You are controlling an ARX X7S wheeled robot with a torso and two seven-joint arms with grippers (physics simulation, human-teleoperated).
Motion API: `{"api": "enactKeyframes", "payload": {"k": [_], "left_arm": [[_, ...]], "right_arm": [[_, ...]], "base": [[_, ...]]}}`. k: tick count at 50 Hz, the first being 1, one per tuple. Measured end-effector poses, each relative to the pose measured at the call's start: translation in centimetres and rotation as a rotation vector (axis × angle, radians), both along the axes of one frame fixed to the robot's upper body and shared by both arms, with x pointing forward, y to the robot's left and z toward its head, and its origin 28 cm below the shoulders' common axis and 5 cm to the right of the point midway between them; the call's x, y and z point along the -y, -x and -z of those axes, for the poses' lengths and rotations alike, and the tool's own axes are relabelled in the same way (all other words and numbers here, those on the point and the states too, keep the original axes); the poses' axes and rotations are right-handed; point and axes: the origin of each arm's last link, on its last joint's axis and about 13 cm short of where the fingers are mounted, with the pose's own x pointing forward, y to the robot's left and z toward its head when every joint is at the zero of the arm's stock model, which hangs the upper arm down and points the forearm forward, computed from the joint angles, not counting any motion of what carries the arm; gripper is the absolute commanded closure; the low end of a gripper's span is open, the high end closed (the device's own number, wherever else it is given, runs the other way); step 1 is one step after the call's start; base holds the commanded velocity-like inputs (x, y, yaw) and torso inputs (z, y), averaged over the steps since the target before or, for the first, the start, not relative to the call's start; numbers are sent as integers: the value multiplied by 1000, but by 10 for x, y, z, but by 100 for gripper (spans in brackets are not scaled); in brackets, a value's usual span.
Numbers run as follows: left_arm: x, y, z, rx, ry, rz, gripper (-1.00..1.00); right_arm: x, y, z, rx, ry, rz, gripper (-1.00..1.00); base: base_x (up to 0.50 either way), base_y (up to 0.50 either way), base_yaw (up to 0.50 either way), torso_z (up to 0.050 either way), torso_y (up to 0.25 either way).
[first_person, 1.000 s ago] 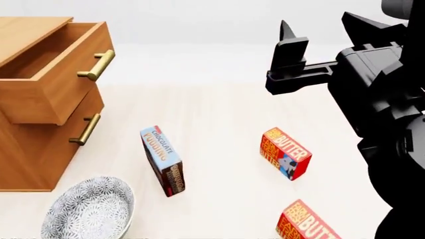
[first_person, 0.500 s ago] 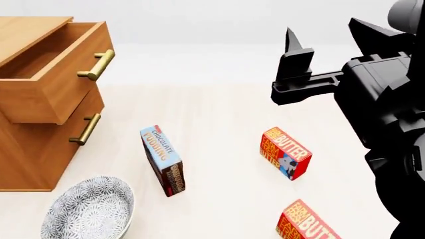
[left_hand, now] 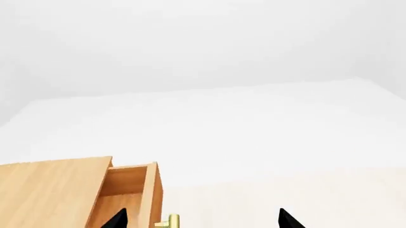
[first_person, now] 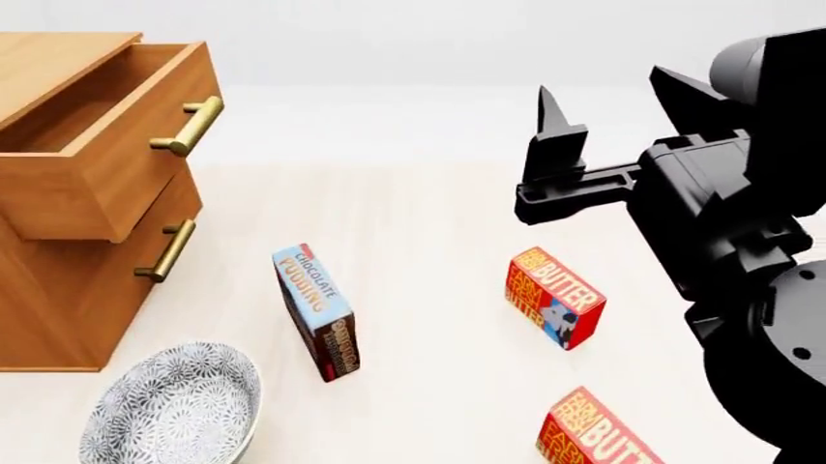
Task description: Put the butter at the front in the top drawer of the cabinet and close it.
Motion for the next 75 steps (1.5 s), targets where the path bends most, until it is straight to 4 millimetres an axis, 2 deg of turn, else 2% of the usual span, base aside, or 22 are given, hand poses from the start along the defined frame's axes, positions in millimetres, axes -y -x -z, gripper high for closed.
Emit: {"api": "enactKeyframes", "payload": {"k": [18, 37, 49, 75], "left_arm": [[-10, -35, 41, -126, -87, -201, -100], [-14, -62, 94, -289, -172, -230, -100], [-19, -71, 122, -361, -160, -227, -100], [-26, -81, 164, -436, -120, -230, -100]], "right_arm": [[-3, -10, 18, -40, -23, -29, -100], [-3, -14, 34, -70, -58, -36, -100], [-3, -15, 39, -84, -67, -31, -100], [-6, -14, 41, -94, -64, -32, -100]], "base": [[0, 0, 0, 0, 0], [0, 0, 0, 0, 0], [0, 0, 0, 0, 0], [0, 0, 0, 0, 0]]}}
